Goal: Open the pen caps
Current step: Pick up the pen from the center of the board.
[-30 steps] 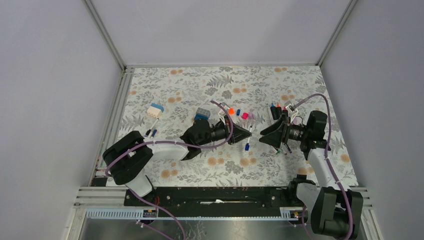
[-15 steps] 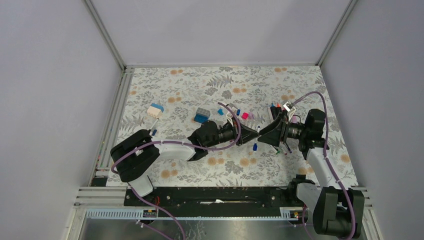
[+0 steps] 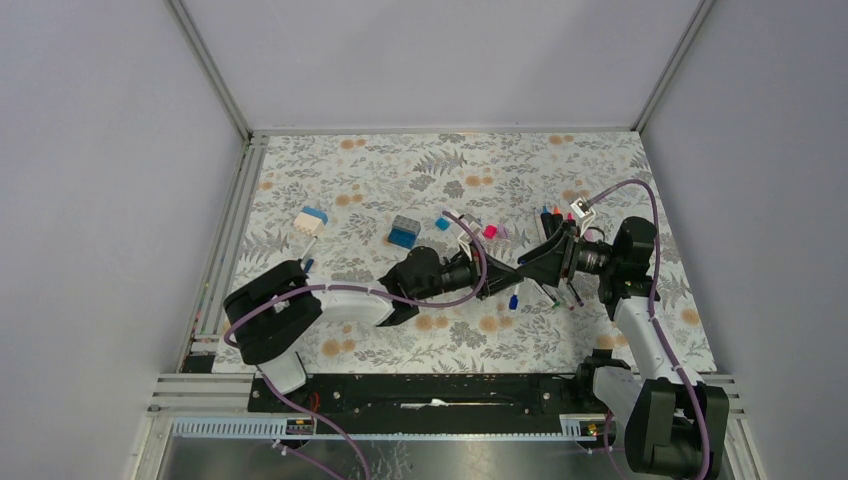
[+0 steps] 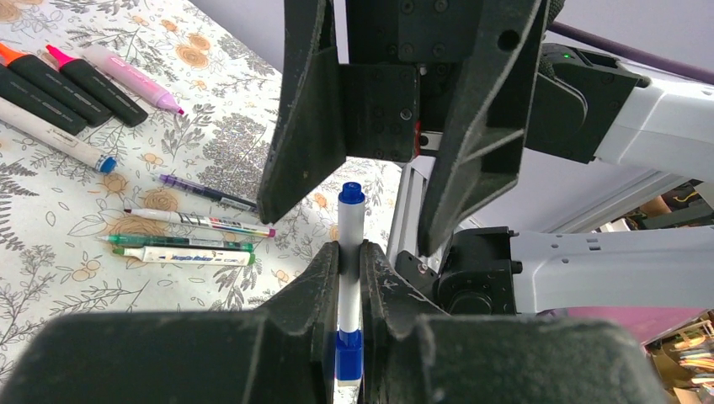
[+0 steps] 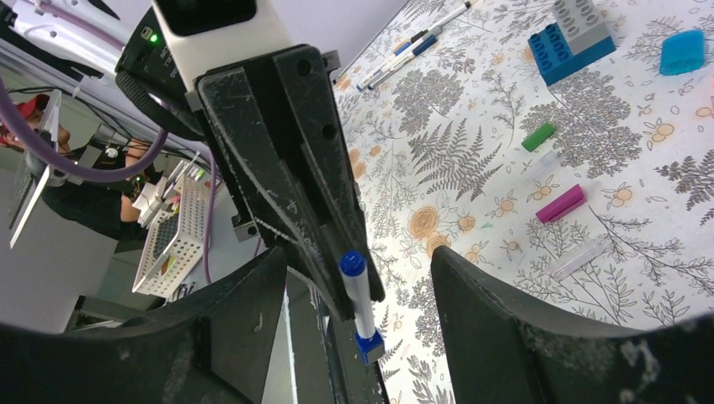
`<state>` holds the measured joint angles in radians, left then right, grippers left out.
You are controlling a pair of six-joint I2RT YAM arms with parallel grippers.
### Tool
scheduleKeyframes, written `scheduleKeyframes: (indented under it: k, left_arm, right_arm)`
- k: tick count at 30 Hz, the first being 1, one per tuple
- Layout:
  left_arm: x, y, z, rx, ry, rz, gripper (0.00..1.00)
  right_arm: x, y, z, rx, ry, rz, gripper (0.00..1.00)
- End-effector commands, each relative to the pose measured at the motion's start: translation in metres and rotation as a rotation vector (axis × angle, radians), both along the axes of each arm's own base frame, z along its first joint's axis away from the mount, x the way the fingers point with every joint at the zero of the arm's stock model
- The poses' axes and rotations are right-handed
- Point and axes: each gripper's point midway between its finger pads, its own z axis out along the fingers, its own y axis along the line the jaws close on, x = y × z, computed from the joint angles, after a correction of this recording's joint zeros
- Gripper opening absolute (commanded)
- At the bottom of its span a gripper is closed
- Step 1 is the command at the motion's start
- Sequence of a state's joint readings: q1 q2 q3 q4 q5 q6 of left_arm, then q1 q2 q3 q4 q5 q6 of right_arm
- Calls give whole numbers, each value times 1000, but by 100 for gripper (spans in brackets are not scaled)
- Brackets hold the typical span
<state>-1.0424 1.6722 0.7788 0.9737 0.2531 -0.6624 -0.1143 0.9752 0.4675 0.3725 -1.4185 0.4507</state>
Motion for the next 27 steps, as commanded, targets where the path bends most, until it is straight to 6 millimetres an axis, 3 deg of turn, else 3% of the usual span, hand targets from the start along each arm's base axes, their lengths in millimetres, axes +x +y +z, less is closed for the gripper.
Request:
scheduleKeyframes:
  k: [1,9,27]
  left_arm:
    - [0,-8,27,-71,-59,-2,0]
    - [1,-9,32,-100,-35,12,0]
    - [11,-4,39,-174,50,80,0]
  right_arm:
    - [11,-2,12,-8,-48,-39,69]
    - [10,-2,7,-9,-41,-45,54]
    - [12,0,-6,-23,-15,-56,48]
